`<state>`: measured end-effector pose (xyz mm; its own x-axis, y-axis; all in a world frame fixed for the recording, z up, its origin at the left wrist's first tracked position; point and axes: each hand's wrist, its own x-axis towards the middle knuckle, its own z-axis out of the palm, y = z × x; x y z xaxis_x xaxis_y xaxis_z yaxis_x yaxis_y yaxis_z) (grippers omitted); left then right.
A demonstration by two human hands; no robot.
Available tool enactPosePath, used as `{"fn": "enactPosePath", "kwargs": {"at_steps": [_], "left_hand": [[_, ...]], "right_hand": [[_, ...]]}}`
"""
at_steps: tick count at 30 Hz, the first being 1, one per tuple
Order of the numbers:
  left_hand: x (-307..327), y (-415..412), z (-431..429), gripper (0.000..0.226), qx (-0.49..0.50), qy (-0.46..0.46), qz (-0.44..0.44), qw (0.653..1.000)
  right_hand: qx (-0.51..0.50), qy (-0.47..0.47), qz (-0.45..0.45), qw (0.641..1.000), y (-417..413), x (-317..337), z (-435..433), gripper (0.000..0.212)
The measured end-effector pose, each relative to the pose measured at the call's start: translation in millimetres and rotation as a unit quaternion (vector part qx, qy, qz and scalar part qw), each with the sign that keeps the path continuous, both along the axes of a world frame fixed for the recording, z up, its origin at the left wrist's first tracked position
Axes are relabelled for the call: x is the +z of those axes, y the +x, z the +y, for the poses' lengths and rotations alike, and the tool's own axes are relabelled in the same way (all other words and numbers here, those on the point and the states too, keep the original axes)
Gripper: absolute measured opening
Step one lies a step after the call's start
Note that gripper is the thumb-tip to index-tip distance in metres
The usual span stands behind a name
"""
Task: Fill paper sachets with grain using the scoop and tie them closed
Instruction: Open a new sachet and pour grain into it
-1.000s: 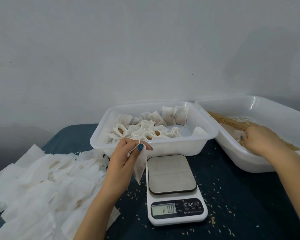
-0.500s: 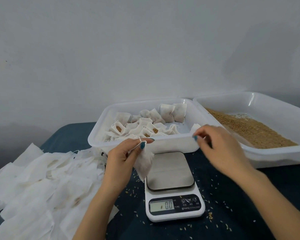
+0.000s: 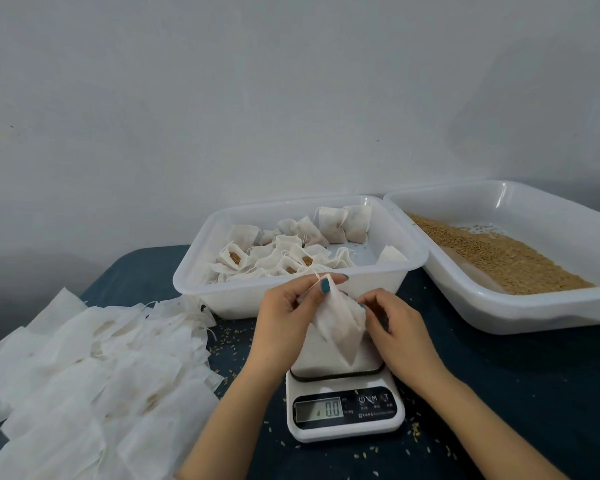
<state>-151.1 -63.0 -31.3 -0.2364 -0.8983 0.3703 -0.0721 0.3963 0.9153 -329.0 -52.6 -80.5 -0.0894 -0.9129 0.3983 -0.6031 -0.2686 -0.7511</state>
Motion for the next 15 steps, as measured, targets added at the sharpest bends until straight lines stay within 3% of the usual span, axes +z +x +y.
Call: {"fn": "enactPosePath", "kwargs": {"at_steps": [4, 9, 15], "left_hand": [[-19, 3, -6, 0.030, 0.070, -0.010, -0.095, 0.993], [-30, 20, -10, 0.023, 0.149, -0.058, -0.200, 0.967], [-27, 29, -8, 0.040, 0.200, -0.077, -0.250, 0.944]], "right_hand": [[-0.023, 0.001, 0.006, 1.000, -2, -4, -1, 0.014], [-0.036, 0.001, 0.011, 0.999, -4, -7, -3, 0.012], [-0.035, -0.008, 0.022, 0.999, -5, -8, -1, 0.011]]}}
